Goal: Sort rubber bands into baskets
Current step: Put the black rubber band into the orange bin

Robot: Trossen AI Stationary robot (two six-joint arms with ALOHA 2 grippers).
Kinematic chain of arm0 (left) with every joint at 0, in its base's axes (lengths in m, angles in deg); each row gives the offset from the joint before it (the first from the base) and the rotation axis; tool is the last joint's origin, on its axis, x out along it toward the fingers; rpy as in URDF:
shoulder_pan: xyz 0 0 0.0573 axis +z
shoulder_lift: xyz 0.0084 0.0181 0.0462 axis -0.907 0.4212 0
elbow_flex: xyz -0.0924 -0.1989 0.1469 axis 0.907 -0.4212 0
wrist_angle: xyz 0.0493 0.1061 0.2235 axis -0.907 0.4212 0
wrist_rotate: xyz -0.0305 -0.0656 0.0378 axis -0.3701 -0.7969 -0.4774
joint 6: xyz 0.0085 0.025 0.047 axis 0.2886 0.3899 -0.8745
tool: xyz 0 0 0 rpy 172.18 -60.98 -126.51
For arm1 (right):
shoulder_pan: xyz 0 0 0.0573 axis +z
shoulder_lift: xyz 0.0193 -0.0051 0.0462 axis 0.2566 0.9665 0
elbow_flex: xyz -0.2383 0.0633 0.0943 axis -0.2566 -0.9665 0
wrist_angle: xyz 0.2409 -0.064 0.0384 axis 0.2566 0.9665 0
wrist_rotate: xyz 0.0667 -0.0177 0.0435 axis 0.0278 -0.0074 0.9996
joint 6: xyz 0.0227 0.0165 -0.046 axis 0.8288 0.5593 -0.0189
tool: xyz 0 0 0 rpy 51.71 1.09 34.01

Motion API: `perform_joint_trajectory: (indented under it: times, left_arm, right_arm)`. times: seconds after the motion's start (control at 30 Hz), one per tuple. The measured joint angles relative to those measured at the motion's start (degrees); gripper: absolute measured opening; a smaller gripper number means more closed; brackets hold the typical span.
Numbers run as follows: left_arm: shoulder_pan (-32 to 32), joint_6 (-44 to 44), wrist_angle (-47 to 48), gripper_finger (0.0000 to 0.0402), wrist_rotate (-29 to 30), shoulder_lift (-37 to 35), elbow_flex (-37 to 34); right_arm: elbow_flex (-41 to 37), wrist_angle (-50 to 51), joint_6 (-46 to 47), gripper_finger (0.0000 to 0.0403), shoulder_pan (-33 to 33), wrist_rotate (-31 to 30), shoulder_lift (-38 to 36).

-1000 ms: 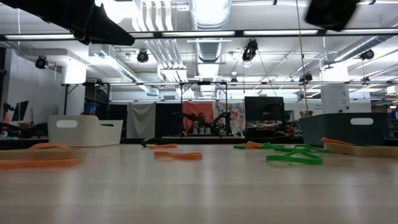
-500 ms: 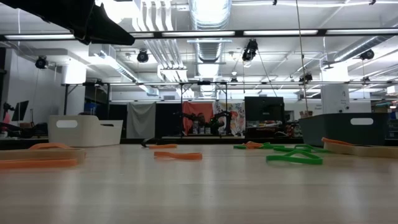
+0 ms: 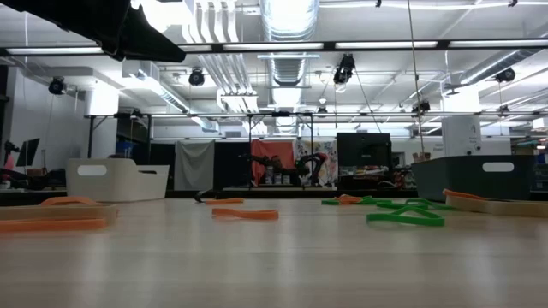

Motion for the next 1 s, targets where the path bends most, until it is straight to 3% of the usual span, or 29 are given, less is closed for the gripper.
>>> perform_joint_trajectory:
  times: [1.0]
  left_arm:
    - [0.0, 0.1, 0.0, 0.0082, 0.0, 0.0, 0.0]
  right_arm:
    - [-0.2, 0.1, 3.4, 0.0013, -0.1, -3.3, 1.0]
